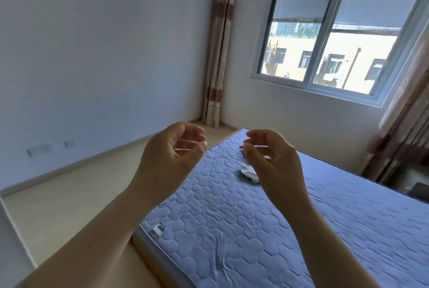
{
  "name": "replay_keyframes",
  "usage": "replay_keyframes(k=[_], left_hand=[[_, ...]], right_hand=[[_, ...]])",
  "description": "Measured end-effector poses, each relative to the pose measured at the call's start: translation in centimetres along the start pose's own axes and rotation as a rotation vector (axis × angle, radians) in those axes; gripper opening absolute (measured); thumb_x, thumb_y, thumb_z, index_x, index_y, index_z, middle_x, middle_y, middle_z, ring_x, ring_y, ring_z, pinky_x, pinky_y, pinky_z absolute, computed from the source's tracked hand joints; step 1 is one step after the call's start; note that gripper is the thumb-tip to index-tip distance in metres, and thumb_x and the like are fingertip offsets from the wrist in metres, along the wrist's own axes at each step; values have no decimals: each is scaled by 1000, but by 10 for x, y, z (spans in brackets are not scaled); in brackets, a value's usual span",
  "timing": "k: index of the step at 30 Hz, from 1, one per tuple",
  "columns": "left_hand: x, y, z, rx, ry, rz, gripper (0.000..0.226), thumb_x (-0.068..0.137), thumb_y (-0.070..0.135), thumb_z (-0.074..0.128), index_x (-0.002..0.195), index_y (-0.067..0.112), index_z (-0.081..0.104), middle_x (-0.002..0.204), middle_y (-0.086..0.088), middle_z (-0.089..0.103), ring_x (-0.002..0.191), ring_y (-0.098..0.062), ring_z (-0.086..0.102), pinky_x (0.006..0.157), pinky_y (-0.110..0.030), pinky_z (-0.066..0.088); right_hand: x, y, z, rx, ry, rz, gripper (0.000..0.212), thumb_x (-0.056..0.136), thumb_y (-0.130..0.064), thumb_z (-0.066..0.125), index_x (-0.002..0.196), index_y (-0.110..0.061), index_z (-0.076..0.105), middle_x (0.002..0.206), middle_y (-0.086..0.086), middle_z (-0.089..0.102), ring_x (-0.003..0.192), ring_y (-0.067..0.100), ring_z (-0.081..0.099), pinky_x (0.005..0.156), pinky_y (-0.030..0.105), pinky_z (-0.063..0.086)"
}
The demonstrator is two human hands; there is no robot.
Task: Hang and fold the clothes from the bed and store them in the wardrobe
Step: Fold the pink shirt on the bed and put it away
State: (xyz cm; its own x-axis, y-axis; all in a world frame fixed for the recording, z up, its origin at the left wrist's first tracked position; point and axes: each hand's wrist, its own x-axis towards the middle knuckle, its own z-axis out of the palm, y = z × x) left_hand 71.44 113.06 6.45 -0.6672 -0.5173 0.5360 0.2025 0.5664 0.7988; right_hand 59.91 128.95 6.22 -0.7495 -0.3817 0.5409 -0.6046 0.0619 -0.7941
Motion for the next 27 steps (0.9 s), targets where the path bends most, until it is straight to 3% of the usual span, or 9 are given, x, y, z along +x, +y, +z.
replay_keyframes(k=[6,10,14,17,27], left_hand=[[20,-45,23,-95,-1,-100,20,77,34,67,96,27,66,90,15,73,80,1,67,67,-8,48],[38,-82,29,-216,48,-180,14,86,14,69,97,22,67,90,7,74,80,-5,68,67,-9,48],[62,-115,31,-266,36,-233,14,86,13,69,98,18,67,87,6,72,72,1,63,64,-9,47],[81,-141,29,-274,29,-272,13,85,14,69,96,21,68,87,6,73,73,0,65,64,-9,48],[159,-212,50,-148,13,-300,12,86,13,69,95,19,68,89,5,73,74,2,65,63,-6,46]], right_hand=[[14,49,19,-30,14,144,12,89,-22,66,97,-31,66,89,-18,69,78,-7,65,62,8,46],[25,72,46,-8,69,215,12,88,-22,67,97,-30,66,88,-14,71,78,0,67,68,17,48],[43,85,83,40,62,263,14,89,-17,67,100,-26,67,91,-6,73,85,12,69,81,36,57],[58,98,101,56,74,280,14,89,-18,67,101,-25,68,91,-5,73,85,12,70,83,43,58],[140,172,148,140,5,359,15,89,-14,67,99,-25,67,90,1,72,85,17,69,81,43,58]])
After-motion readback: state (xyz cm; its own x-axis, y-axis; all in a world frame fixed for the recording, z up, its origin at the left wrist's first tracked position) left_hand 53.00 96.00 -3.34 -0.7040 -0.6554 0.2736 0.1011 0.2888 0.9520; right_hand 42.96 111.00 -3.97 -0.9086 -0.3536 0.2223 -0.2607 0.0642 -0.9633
